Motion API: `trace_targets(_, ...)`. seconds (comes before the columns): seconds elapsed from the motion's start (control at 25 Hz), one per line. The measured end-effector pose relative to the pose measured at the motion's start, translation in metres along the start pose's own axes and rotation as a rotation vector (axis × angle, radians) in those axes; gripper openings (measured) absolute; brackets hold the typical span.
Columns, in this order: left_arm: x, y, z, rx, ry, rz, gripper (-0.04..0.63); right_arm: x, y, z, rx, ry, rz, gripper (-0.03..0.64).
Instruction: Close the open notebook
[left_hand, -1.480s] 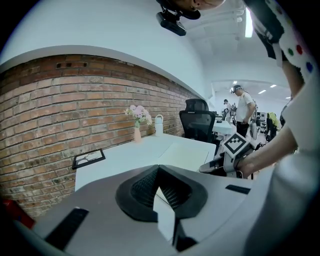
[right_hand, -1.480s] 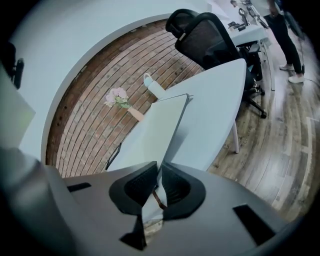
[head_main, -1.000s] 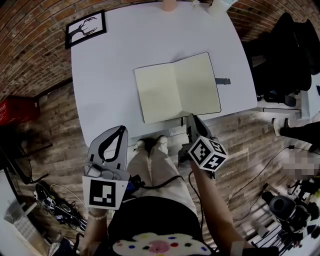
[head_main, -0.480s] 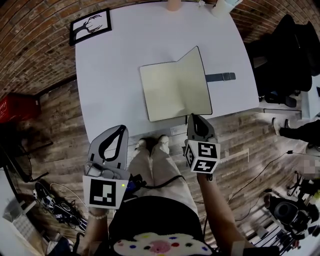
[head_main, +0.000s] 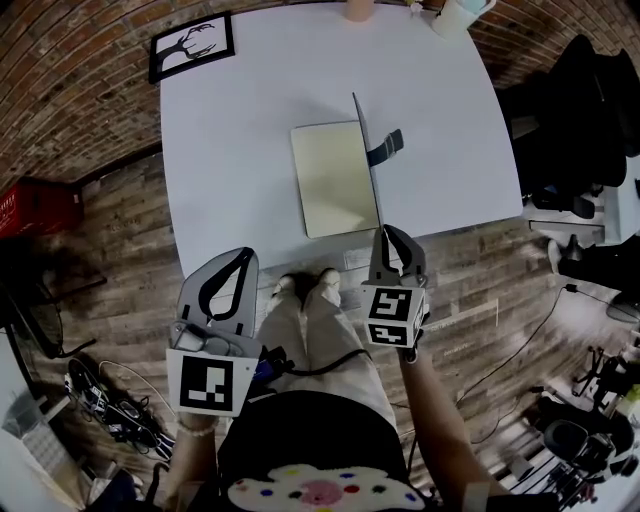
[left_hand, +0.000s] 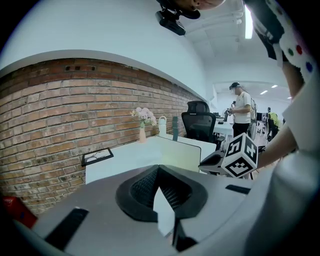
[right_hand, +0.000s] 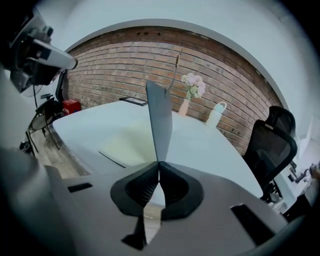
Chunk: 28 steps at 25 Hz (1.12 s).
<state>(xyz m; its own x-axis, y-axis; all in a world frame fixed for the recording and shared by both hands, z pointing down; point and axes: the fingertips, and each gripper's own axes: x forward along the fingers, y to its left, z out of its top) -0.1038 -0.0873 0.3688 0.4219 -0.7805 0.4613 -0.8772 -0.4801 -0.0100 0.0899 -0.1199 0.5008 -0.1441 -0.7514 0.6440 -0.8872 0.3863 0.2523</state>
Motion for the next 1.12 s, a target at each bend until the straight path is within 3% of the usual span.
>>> trace_targets(0.68,-0.014,0.009,-0.006,-0.031,-0.009,0.032,0.015,0.01,0.025,-0.011,-0.507,0.053,-0.05,0.04)
trace_targets(1.12,-0.02,0.014,-0.007,-0.037,-0.018,0.051,0.015,0.015,0.031,-0.016,-0.603,0.068,-0.017,0.041)
